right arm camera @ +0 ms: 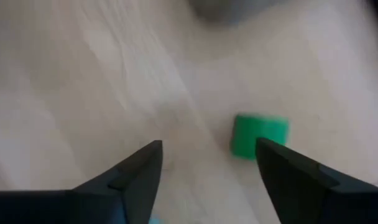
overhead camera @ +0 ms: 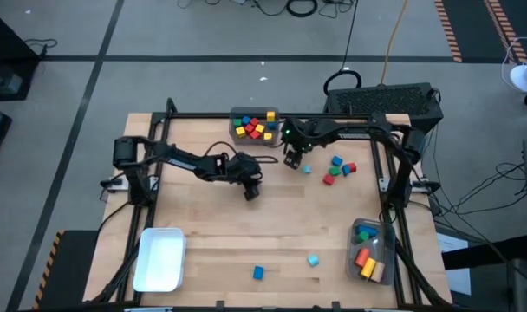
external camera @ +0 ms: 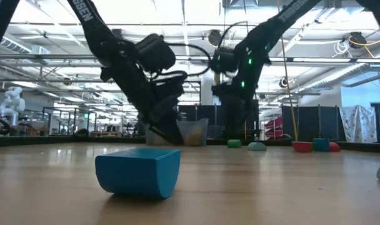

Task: Sort blocks by size
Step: Put the green half circle block into the white bin

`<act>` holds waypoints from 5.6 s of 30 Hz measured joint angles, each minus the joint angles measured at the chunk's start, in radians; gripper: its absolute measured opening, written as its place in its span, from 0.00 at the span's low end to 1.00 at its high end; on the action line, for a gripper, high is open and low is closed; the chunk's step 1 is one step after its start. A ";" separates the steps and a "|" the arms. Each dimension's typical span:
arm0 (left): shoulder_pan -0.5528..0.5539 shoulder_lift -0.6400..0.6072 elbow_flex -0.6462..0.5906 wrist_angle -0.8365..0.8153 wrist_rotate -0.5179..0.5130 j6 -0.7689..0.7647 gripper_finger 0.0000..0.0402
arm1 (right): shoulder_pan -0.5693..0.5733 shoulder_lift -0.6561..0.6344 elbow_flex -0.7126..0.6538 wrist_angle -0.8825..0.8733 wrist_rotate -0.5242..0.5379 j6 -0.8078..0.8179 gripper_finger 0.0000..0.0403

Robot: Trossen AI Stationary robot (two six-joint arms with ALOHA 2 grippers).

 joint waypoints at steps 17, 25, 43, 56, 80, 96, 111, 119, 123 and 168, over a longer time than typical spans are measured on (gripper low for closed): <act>0.010 -0.065 0.000 0.004 -0.017 0.068 0.47 | -0.077 0.016 -0.001 0.051 0.022 -0.130 0.64; 0.010 -0.065 0.000 -0.028 -0.018 0.063 0.47 | -0.103 0.104 -0.001 0.055 0.022 -0.100 0.64; 0.010 -0.065 0.000 -0.029 -0.021 0.037 0.47 | -0.080 0.077 -0.004 -0.055 -0.007 -0.015 0.30; -0.056 -0.065 0.001 0.110 -0.065 0.194 0.47 | 0.026 -0.080 -0.002 0.030 -0.374 0.027 0.19; -0.147 -0.089 0.001 -0.021 -0.178 0.186 0.47 | 0.286 -0.087 -0.086 0.189 -0.179 -0.156 0.39; -0.160 -0.089 0.001 -0.040 -0.178 0.148 0.47 | 0.297 0.047 -0.086 0.338 -0.136 -0.216 0.69; -0.163 -0.089 0.001 -0.040 -0.173 0.140 0.47 | 0.293 0.120 -0.084 0.360 -0.170 -0.207 0.43; -0.169 -0.047 0.000 -0.036 -0.106 0.206 0.47 | 0.292 0.119 -0.084 0.368 -0.208 -0.188 0.28; -0.186 -0.033 0.000 -0.034 -0.102 0.280 0.47 | 0.292 0.112 -0.085 0.368 -0.323 -0.183 0.28; -0.360 -0.033 0.002 0.166 -0.353 0.743 0.39 | 0.249 0.101 -0.085 0.597 -0.835 0.004 0.29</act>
